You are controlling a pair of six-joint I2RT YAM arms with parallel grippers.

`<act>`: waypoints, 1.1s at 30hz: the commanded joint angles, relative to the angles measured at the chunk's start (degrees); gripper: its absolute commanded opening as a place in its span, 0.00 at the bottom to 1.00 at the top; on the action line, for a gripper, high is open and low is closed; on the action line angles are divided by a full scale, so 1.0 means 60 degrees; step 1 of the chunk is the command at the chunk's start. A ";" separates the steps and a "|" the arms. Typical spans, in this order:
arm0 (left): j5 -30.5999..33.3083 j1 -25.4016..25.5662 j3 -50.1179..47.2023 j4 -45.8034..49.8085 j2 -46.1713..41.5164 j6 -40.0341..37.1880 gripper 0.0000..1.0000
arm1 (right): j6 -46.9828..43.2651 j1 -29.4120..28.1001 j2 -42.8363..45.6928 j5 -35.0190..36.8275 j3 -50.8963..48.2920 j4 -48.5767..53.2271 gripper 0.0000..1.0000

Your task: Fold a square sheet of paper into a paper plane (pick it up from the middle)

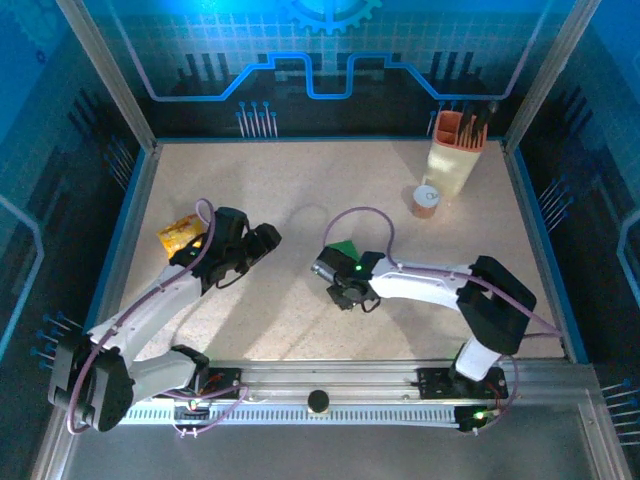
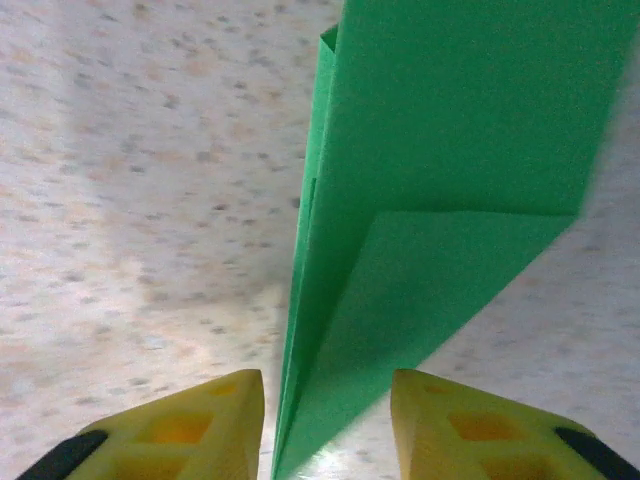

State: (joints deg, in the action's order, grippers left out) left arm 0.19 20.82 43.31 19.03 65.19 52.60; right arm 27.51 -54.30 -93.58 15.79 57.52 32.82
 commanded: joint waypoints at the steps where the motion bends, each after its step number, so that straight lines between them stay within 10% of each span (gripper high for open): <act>1: -0.0257 -0.0076 -0.0158 0.0021 0.0001 0.0065 0.75 | 0.0514 0.0896 0.0893 -0.2827 -0.0713 -0.1728 0.42; 6: -0.0934 -0.0081 -0.0147 -0.0343 0.0435 -0.0004 0.75 | 0.1423 0.2503 0.1514 -0.5270 -0.2047 -0.3861 0.45; 12: -0.2006 -0.0073 0.0041 -0.0806 0.1175 -0.0145 0.65 | 0.2204 0.3637 0.1005 -0.6747 -0.2526 -0.5155 0.17; 24: -0.3159 -0.0036 -0.0099 -0.1672 0.1899 -0.0146 0.38 | 0.3477 0.3350 -0.0479 -0.6322 -0.2829 -0.5683 0.07; 33: -0.3682 0.0509 -0.0035 -0.2544 0.2729 0.0085 0.29 | 0.7155 0.1849 -0.0274 -0.3210 -0.3320 -0.6627 0.02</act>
State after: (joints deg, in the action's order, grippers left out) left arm -18.68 22.35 43.00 6.79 79.85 52.58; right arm 59.20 -40.42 -95.98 -13.13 40.49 -4.86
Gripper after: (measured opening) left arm 0.301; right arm 0.066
